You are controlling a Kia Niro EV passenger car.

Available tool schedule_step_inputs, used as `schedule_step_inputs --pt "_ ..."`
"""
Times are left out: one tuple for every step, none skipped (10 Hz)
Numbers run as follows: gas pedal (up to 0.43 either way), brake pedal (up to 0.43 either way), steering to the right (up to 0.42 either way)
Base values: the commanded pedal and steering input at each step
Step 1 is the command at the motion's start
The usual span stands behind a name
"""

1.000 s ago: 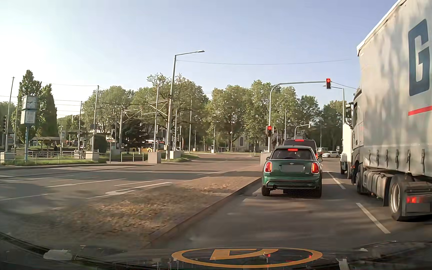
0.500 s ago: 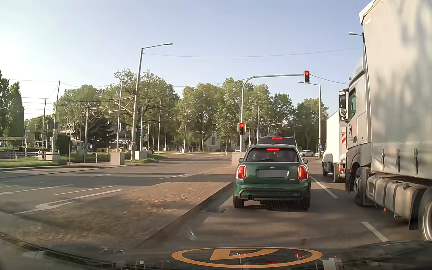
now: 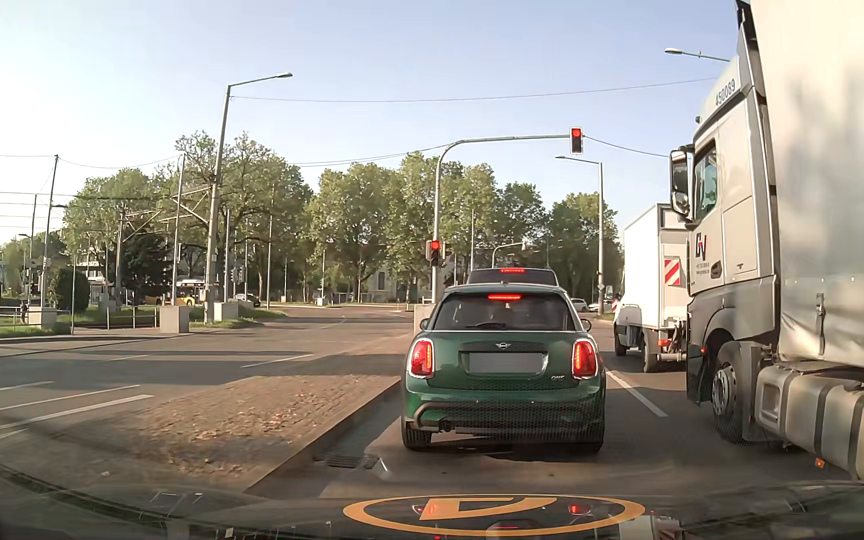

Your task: Follow the waypoints while adhering to traffic rules and regulations

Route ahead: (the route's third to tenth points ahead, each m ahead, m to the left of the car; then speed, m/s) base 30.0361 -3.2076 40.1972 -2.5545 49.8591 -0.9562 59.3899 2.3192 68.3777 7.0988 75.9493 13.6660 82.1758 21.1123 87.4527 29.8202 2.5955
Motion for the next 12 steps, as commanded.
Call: schedule_step_inputs --pt "0.0 0.287 0.118" --pt "0.0 0.287 0.109" --pt "0.0 0.287 0.105" --pt "0.0 0.293 0.105" --pt "0.0 0.287 0.108" --pt "0.0 0.287 0.111" --pt "0.0 0.28 0.112" --pt "0.0 0.274 0.112" --pt "0.0 0.232 0.107" --pt "0.0 0.207 0.097" --pt "0.0 0.183 0.082" --pt "0.0 0.171 0.075"
